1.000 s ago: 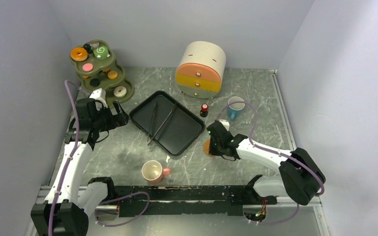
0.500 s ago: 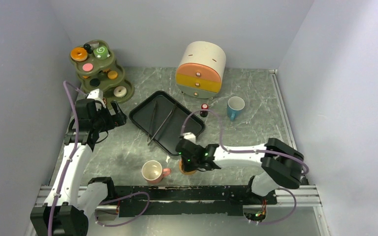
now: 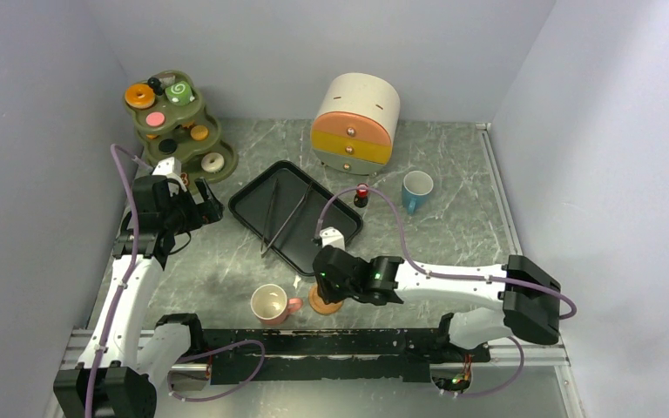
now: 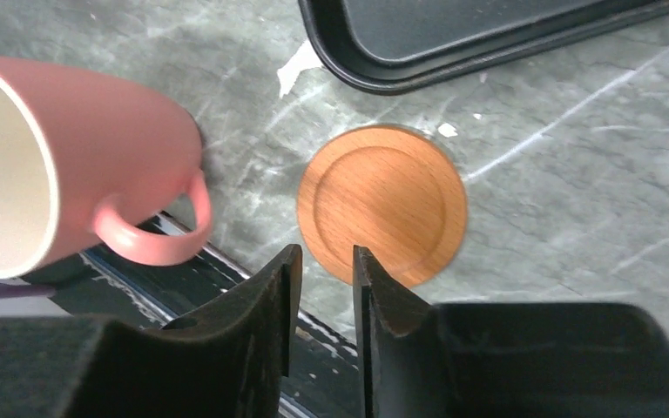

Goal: Serve the afternoon tea
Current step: Move the coaster to the center of the board.

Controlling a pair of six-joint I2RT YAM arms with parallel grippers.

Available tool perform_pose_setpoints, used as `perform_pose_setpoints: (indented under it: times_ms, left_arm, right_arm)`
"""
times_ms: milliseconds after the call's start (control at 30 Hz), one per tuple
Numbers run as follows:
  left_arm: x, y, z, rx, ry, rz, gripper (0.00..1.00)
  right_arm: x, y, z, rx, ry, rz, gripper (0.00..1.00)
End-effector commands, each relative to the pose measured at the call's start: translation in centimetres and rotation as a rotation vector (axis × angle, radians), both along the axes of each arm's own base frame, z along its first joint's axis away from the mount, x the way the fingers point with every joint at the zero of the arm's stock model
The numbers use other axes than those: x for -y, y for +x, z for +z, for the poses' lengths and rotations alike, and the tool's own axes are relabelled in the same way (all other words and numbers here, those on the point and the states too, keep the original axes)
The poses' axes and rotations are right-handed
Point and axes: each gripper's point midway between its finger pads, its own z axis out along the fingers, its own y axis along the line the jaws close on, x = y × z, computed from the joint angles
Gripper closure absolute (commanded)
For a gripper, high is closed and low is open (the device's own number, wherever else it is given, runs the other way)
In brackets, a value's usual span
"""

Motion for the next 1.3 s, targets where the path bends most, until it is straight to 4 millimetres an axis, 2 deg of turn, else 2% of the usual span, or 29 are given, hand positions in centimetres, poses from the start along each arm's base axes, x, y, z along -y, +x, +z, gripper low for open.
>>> perform_pose_setpoints:
  times_ms: [0,100,300,500,700,900,1133,1267]
  left_arm:
    - [0.3,0.3,1.4,0.048,0.001,-0.016,0.02]
    - [0.3,0.3,1.3,0.044,0.001,-0.012,0.02]
    - [0.4,0.3,1.2,0.039,-0.003,-0.018,0.02]
    - [0.3,0.3,1.2,0.039,0.0,-0.011,0.02]
    - [-0.3,0.3,1.2,0.036,0.013,0.023,0.02]
    - [-0.7,0.3,1.1,0.03,0.024,0.047,0.02]
    - [-2.7,0.0,0.8,0.0,0.067,0.166,0.02]
    - [-3.0,-0.1,0.9,-0.001,0.074,0.181,0.02]
  right_arm:
    - [3.6,-0.3,-1.7,0.018,-0.141,0.023,0.65]
    - [4.7,-0.9,-2.4,0.0,-0.174,0.041,0.57]
    - [5.2,-1.2,-3.7,-0.011,-0.192,0.05,0.54]
    - [3.7,-1.0,-4.6,-0.023,-0.181,0.047,0.52]
    - [3.8,-0.1,-5.4,0.011,-0.224,0.037,0.53]
    - [2.4,-0.3,-6.0,-0.003,-0.175,0.062,0.54]
    - [-0.3,0.2,-5.3,-0.001,-0.113,0.076,0.56]
    - [-0.7,0.2,-4.4,0.024,-0.111,0.141,0.53]
